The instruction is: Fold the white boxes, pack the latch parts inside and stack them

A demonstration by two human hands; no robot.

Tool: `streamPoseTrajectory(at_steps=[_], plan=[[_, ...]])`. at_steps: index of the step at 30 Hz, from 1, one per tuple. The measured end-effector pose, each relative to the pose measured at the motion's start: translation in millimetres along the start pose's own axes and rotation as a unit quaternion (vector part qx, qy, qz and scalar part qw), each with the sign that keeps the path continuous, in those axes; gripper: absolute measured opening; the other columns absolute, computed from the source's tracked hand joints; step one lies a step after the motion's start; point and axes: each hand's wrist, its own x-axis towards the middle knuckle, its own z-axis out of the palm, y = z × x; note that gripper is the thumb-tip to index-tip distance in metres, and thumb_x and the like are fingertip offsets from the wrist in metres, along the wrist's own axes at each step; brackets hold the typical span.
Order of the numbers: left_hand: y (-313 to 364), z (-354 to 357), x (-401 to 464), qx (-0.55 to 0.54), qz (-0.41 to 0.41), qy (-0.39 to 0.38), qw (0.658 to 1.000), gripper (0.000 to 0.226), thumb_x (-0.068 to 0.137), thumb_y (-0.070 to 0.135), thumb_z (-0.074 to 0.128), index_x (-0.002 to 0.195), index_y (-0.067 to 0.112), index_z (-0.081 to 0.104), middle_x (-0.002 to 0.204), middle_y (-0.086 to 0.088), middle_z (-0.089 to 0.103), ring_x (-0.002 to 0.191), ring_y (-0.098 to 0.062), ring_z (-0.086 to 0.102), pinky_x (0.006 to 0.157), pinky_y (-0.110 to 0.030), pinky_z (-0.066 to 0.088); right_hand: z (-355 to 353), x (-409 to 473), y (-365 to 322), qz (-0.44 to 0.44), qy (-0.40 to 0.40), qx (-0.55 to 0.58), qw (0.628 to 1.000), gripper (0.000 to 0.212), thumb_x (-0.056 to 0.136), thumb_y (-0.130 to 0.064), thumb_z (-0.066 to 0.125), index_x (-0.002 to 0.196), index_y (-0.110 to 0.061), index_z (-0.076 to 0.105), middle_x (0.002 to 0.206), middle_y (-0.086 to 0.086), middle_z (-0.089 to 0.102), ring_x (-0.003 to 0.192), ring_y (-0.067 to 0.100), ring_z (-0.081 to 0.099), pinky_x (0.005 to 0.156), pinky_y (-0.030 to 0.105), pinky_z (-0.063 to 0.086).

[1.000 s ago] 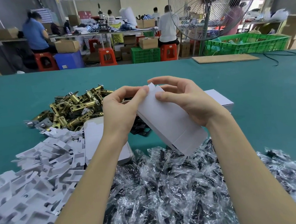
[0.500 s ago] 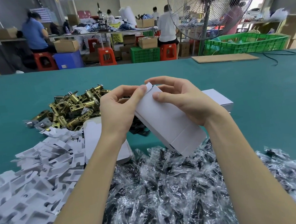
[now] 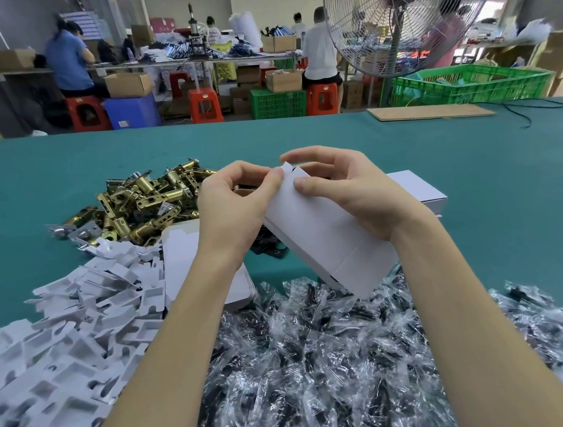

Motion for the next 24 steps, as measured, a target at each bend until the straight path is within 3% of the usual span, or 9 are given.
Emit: streamPoseTrajectory(at_steps=[4,8,12,15,17,20,24], plan=[[-4,-3,1,0.039,0.014,0.015,0.999,0.011,0.088,0.025,0.079,0.079,0.022,0.075,0.073,0.013,0.073,0.070,-0.002,0.066,0.067,-0.018,0.049,9,3,-2,0.007,0.016,-0.049,0.999,0.030,0.098,-0.013,0.067,0.124,-0.028,0.069,0.111,-0.003,0.075,0.095,0.014,0.070,0.088,0.035,0.058],[-3,-8,3,0.067,0.028,0.000,0.997,0.011,0.087,0.026,0.080,0.078,0.021,0.076,0.073,0.010,0.073,0.070,-0.006,0.067,0.068,-0.023,0.051,10,3,-5,0.004,0.017,-0.077,0.997,0.029,0.097,-0.016,0.067,0.120,-0.033,0.070,0.112,-0.007,0.075,0.100,0.015,0.071,0.092,0.038,0.058],[-1,-12,5,0.056,-0.011,-0.040,0.998,0.014,0.086,0.026,0.080,0.075,0.019,0.075,0.068,0.012,0.068,0.069,-0.004,0.061,0.067,-0.030,0.054,8,2,-4,0.000,0.011,-0.089,0.996,0.030,0.096,-0.016,0.069,0.120,-0.034,0.071,0.116,-0.010,0.074,0.106,0.014,0.070,0.097,0.038,0.057],[1,-17,6,0.006,-0.042,-0.090,0.995,0.014,0.089,0.028,0.078,0.078,0.021,0.079,0.081,0.003,0.074,0.076,-0.007,0.064,0.068,-0.032,0.057,5,1,-4,-0.011,0.008,-0.081,0.997,0.029,0.095,-0.015,0.070,0.118,-0.032,0.073,0.115,-0.010,0.075,0.106,0.009,0.070,0.093,0.029,0.055],[2,-16,5,-0.048,-0.050,-0.116,0.991,0.011,0.095,0.028,0.073,0.092,0.023,0.081,0.098,-0.002,0.078,0.088,-0.010,0.068,0.078,-0.032,0.060,2,2,-3,-0.025,0.037,-0.063,0.997,0.025,0.095,-0.015,0.070,0.113,-0.032,0.075,0.110,-0.010,0.077,0.100,0.006,0.070,0.086,0.023,0.054],[1,-8,2,-0.118,-0.029,-0.118,0.985,0.019,0.097,0.020,0.070,0.114,0.026,0.074,0.111,0.001,0.077,0.102,-0.013,0.069,0.092,-0.033,0.058,-2,3,1,-0.010,0.095,0.059,0.994,0.021,0.095,-0.012,0.070,0.106,-0.028,0.077,0.111,0.002,0.076,0.094,0.017,0.070,0.085,0.039,0.057],[0,0,-2,-0.123,-0.009,-0.086,0.989,0.018,0.102,0.019,0.062,0.116,0.019,0.073,0.113,0.000,0.074,0.099,-0.015,0.068,0.087,-0.036,0.059,0,5,6,0.017,0.102,0.137,0.985,0.019,0.095,-0.009,0.069,0.104,-0.024,0.076,0.103,0.000,0.074,0.085,0.017,0.069,0.070,0.033,0.058]])
